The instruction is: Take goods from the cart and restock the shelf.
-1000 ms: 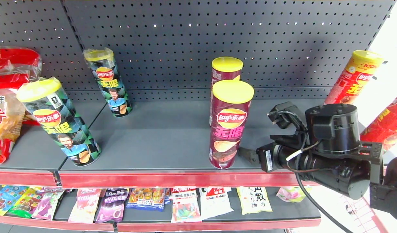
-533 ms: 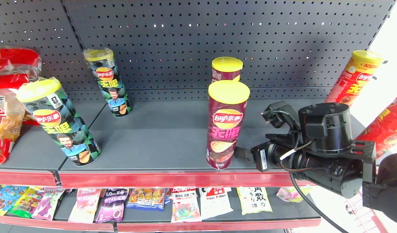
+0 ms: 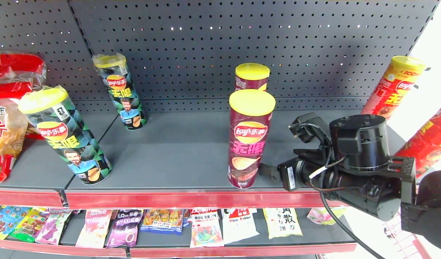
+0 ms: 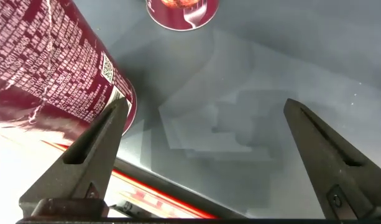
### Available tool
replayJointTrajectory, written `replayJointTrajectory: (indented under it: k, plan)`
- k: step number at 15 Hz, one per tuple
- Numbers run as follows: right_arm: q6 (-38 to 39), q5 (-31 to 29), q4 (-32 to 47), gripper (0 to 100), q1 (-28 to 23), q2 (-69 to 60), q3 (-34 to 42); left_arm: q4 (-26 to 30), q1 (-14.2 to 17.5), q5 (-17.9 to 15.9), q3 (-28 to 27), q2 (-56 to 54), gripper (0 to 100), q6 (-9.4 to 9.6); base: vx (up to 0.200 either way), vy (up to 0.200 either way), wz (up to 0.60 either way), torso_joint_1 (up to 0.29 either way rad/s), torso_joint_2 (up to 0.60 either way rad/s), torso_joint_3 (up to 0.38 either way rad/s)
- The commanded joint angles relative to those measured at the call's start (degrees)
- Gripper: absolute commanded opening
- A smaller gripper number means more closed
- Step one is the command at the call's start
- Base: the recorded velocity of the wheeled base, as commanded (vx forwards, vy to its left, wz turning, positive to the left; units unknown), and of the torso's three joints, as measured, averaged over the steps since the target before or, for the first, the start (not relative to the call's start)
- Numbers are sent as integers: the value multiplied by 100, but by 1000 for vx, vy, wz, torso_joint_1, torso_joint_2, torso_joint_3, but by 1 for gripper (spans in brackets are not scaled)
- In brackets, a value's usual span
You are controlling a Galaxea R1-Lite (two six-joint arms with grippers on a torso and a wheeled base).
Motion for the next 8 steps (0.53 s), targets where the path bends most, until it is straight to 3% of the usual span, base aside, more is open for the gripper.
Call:
replayJointTrajectory:
  k: [1,5,8]
  plan:
    - [1,-3,-1,100,-21,-46,13,3,2,0,0,0,100,-3,0,0,0,0,0,0]
    - [1,-3,7,100,-224,-600,145,3,2,0,0,0,100,-3,0,0,0,0,0,0]
    - [1,-12,7,100,-478,-1699,760,3,2,0,0,0,100,-3,0,0,0,0,0,0]
